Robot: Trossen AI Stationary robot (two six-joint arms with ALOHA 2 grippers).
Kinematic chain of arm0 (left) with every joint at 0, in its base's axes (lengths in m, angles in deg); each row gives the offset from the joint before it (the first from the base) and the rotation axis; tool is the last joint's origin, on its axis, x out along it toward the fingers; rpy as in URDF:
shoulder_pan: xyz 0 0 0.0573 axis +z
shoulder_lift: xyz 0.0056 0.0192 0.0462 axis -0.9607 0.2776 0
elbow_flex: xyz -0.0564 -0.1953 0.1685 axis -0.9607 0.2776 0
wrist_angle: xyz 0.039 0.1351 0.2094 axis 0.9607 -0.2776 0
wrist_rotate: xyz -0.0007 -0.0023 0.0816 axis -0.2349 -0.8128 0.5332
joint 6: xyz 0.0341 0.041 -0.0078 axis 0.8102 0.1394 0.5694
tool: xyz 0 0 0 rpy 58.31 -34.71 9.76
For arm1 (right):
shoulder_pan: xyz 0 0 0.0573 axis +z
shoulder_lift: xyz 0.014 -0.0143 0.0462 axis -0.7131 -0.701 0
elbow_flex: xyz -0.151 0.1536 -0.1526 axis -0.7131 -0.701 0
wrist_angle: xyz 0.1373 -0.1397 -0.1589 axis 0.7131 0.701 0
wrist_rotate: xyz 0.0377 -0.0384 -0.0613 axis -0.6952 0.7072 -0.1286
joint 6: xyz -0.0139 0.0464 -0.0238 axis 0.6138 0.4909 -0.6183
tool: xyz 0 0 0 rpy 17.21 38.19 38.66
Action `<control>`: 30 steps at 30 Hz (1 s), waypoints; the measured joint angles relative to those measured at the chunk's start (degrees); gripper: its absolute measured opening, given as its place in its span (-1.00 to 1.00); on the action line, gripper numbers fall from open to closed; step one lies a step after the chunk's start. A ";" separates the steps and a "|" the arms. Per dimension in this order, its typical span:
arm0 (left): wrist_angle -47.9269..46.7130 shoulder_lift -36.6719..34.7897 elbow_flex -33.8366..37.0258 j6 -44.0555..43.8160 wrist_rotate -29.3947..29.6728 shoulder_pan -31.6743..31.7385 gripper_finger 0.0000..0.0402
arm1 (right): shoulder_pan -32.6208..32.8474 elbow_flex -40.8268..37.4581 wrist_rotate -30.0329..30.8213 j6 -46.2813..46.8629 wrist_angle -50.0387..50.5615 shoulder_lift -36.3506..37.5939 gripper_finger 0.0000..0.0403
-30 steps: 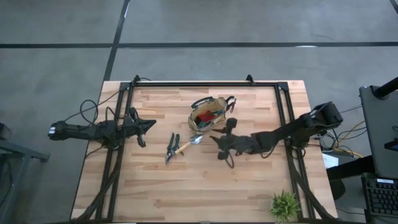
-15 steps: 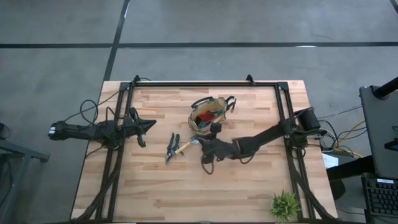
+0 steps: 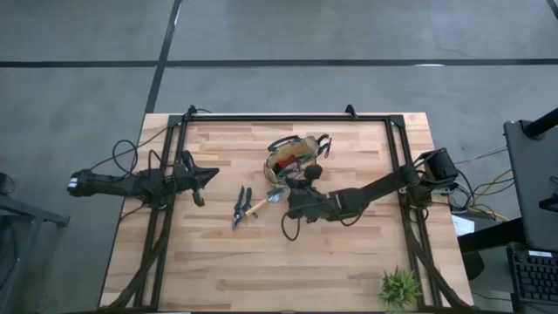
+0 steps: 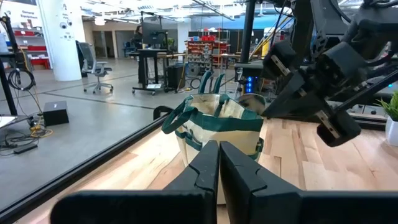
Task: Pick & Place Garden tools in Gardening bag
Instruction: Put the right trowel into the gardening bag
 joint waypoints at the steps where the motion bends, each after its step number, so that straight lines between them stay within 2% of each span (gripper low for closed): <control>1: 0.00 0.00 -0.02 0.00 0.03 0.01 -0.91 | 0.03 -0.20 1.03 0.01 -0.02 0.40 -0.96; 10: 0.00 0.07 0.00 0.00 0.01 0.01 -0.91 | -0.34 -2.35 6.56 0.65 0.11 3.97 -0.96; 19: 0.00 0.09 -0.02 0.00 0.01 0.01 -0.91 | -0.39 -2.40 6.87 1.57 2.36 4.52 -0.96; 22: 0.00 0.09 0.00 0.00 0.01 0.01 -0.91 | -1.14 -2.40 7.74 3.45 4.87 4.52 -0.96; 26: 0.00 0.09 -0.02 -0.01 0.01 0.01 -0.92 | -1.52 -2.40 12.02 7.46 8.94 4.55 -0.96; 30: 0.00 0.09 -0.01 0.00 0.01 0.01 -0.91 | -1.43 -2.40 12.40 8.58 9.83 4.89 -0.96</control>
